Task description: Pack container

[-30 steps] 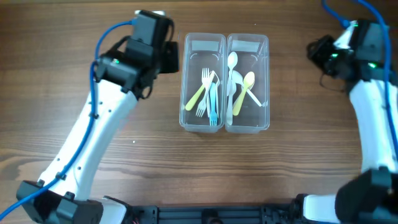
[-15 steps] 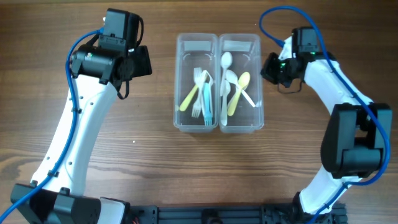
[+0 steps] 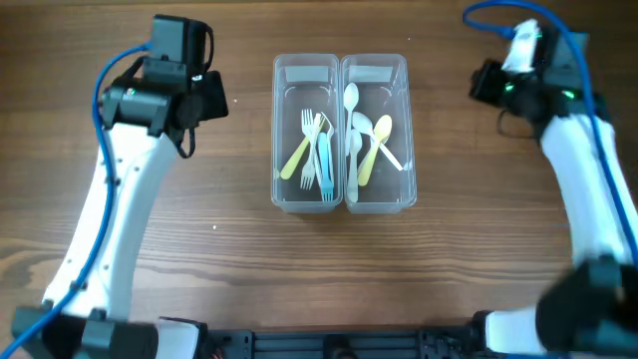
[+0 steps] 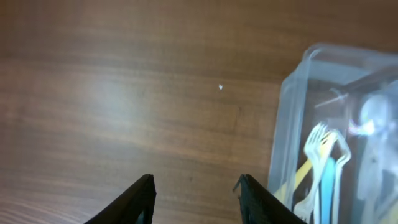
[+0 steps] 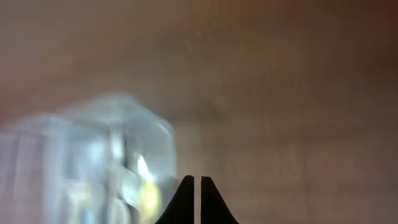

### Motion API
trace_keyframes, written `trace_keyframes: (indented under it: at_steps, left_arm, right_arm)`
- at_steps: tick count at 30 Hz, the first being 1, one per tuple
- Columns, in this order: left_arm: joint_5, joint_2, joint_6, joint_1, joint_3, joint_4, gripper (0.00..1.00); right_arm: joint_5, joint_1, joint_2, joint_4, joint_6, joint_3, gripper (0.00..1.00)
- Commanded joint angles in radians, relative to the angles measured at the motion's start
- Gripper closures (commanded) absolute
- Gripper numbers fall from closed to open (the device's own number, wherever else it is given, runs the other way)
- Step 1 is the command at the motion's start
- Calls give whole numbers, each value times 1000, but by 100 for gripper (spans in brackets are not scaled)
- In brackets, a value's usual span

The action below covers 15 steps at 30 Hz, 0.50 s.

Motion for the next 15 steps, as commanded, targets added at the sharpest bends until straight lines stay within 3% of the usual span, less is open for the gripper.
trace_keyframes:
  at_steps: [1, 9, 10, 11, 15]
  left_arm:
    - [-14, -233, 44, 3, 1, 43, 50]
    - [-8, -597, 44, 2, 1, -10, 40]
    - [-9, -640, 44, 2, 1, -37, 27]
    - [-9, -670, 44, 2, 1, -64, 4]
    - [-17, -727, 45, 2, 1, -151, 0]
  right_arm:
    - [6, 9, -292, 19, -108, 31, 96]
    - [-41, 9, -630, -51, -167, 31, 96]
    - [-57, 9, -672, -75, -180, 31, 96]
    - [-70, 9, -705, -97, -191, 31, 96]
    - [-72, 9, -785, -156, -190, 31, 94]
